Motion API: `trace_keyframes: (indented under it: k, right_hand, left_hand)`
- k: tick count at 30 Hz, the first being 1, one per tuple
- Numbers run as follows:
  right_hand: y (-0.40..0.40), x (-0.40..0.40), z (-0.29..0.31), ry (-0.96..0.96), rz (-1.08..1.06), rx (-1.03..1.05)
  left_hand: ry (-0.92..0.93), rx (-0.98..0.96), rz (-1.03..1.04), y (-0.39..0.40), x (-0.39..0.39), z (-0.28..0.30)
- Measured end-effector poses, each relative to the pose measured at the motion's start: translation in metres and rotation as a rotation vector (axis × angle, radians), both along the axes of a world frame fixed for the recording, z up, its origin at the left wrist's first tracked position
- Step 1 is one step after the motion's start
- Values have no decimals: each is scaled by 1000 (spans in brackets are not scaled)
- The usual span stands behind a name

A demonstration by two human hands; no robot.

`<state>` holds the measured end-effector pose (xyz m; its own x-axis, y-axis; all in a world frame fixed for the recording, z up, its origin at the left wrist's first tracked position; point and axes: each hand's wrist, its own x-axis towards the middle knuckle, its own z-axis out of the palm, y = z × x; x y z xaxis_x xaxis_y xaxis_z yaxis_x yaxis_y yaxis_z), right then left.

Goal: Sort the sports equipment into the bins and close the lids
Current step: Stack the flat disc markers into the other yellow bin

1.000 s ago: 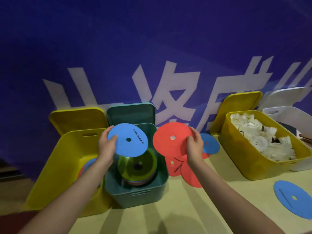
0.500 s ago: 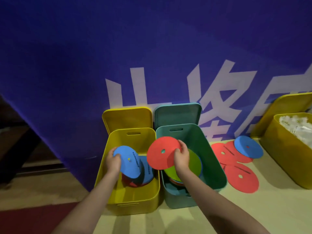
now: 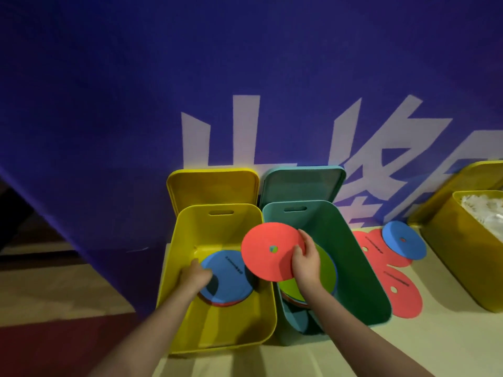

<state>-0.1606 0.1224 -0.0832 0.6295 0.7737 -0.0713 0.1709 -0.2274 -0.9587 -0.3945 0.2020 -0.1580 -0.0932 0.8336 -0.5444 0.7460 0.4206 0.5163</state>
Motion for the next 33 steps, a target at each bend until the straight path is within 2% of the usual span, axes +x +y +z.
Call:
trace_keyframes:
  k: [2,4,6,7,8,10,13,17,20,22,24,26,28,33]
  right_hand:
    - [9,-13,9,-82,85,24]
    - [20,-32,19,-192,236,57]
    - [33,-54,21,-309,372,62]
    - [40,-66,19,-351,422,49]
    - [46,-76,16,-370,459,36]
    - [56,-95,6,-363,474,-5]
    - [64,-117,-12,-296,363,-67]
    - [64,-124,-44,-122,184,-238]
    - [67,-115,-94,-51,263,-441]
    - [66,-109,-125,-163,337,-641]
    - [65,-109,-128,-272,302,-734]
    - [64,-113,-113,-285,305,-696]
    - [67,-118,-91,-273,397,-611]
    - [58,-97,-5,-202,549,-118]
  left_hand:
    - [-71,220,-91,-4,-1,26]
    - [-143,520,-193,-11,-9,52]
    - [-85,768,-219,-15,-23,71]
    - [-38,825,-203,-16,-33,72]
    - [-2,830,-180,-18,-42,72]
    - [-24,704,-144,-25,-56,67]
    - [-94,513,-48,-34,-66,58]
    - [-120,632,-19,-33,-63,50]
    - [-107,622,13,-32,-61,49]
    - [-114,617,13,-32,-64,51]
    - [-109,621,6,-30,-68,49]
    - [-107,600,2,-30,-67,47]
    - [-90,600,-8,-30,-66,46]
    - [261,626,-118,-30,-54,65]
